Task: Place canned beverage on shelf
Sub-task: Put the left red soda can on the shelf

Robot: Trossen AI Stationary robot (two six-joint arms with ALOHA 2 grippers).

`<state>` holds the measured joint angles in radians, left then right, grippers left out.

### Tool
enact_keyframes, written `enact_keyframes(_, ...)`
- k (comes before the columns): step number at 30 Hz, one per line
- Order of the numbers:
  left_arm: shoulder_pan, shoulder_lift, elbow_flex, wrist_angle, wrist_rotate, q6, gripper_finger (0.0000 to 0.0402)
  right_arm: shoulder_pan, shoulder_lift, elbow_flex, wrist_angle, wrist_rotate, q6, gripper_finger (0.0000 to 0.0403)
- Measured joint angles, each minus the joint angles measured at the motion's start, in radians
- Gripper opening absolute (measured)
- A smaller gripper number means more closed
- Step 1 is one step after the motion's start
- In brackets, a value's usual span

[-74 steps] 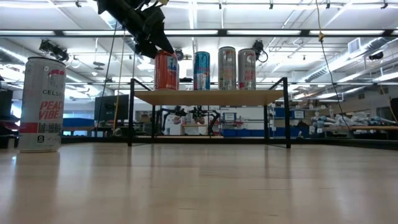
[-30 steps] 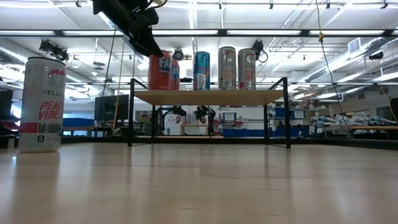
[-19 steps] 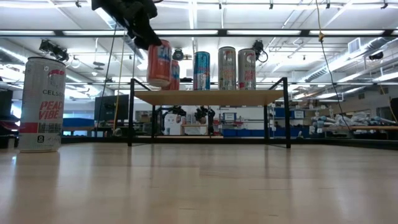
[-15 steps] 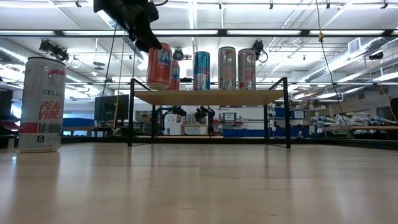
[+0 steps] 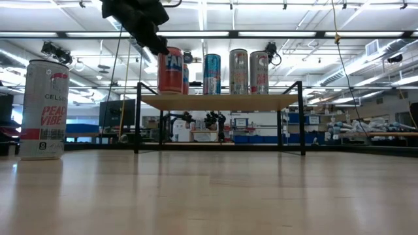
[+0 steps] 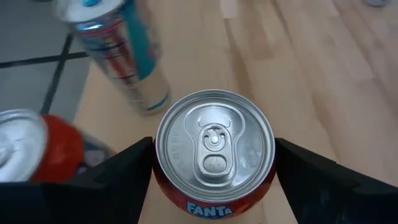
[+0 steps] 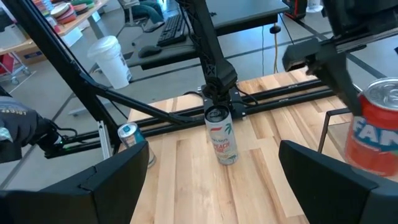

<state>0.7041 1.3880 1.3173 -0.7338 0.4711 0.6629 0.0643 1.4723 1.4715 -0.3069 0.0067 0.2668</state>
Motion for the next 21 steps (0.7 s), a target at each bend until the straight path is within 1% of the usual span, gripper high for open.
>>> enact_keyframes(9, 0.035, 0.000, 0.001, 0.001, 0.006, 0.079, 0.0314, 0.000, 0.000, 0.000, 0.000, 0.000, 0.000, 0.0369)
enact_keyframes(14, 0.064, 0.000, 0.001, 0.002, 0.005, 0.083, 0.0314, 0.000, 0.000, 0.000, 0.000, 0.000, 0.000, 0.0369)
enact_keyframes(21, 0.066, 0.002, 0.001, 0.002, 0.022, 0.085, 0.0314, 0.000, 0.000, 0.000, 0.000, 0.000, 0.000, 0.0369)
